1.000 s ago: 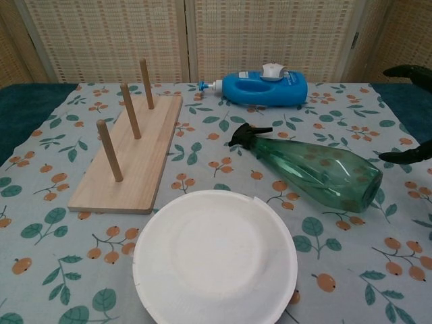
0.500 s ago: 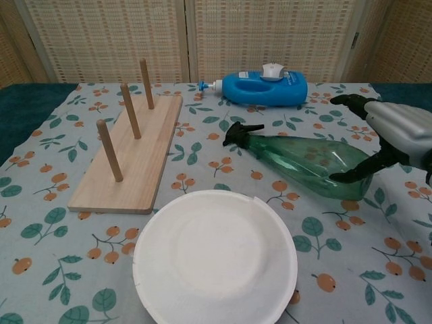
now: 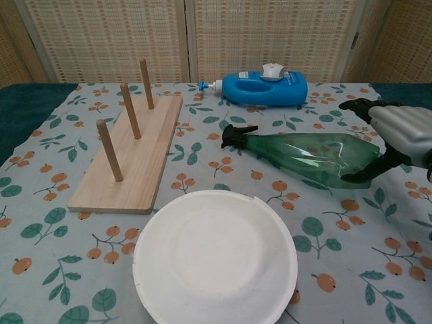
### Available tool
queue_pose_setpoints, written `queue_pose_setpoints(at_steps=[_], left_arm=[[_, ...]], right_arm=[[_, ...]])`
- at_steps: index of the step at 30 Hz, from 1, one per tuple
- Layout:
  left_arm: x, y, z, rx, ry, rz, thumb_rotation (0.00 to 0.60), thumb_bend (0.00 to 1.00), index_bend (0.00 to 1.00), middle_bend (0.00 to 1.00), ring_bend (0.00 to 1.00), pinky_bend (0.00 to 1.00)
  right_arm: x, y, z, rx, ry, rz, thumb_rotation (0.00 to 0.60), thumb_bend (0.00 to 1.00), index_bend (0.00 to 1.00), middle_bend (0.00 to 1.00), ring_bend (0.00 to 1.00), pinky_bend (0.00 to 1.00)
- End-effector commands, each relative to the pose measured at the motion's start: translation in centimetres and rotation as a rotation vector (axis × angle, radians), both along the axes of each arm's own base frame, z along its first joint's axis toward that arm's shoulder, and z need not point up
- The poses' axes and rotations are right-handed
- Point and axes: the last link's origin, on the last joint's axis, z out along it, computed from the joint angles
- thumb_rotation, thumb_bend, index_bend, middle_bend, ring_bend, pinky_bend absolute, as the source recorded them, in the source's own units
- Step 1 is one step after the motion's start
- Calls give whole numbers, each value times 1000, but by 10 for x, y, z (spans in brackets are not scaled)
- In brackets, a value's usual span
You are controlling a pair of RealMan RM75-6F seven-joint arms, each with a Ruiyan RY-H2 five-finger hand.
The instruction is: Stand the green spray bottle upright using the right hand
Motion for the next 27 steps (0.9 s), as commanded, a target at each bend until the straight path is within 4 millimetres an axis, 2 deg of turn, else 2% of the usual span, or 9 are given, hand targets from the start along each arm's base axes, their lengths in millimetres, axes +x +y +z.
queue_pose_setpoints(at_steps=[1,7,13,27], left_arm=[[0,0,-1,-2,2,0,600,284,0,0,0,0],[-1,0,0,-1,0,8,600,284,0,0,0,0],[-3,-1,1,3,-4,18,600,285,0,0,0,0],[-5,-2,4,4,-22,22,600,285,0,0,0,0]], right_arm=[[-8,-7,11,-12,39,9,600,0,0,0,0,0],[-24,-20,22,-14,134,20,600,0,0,0,0,0],[-37,-32,24,-9,170,22,600,0,0,0,0,0],[-43,-57,22,-8,222,74,600,0,0,0,0,0]])
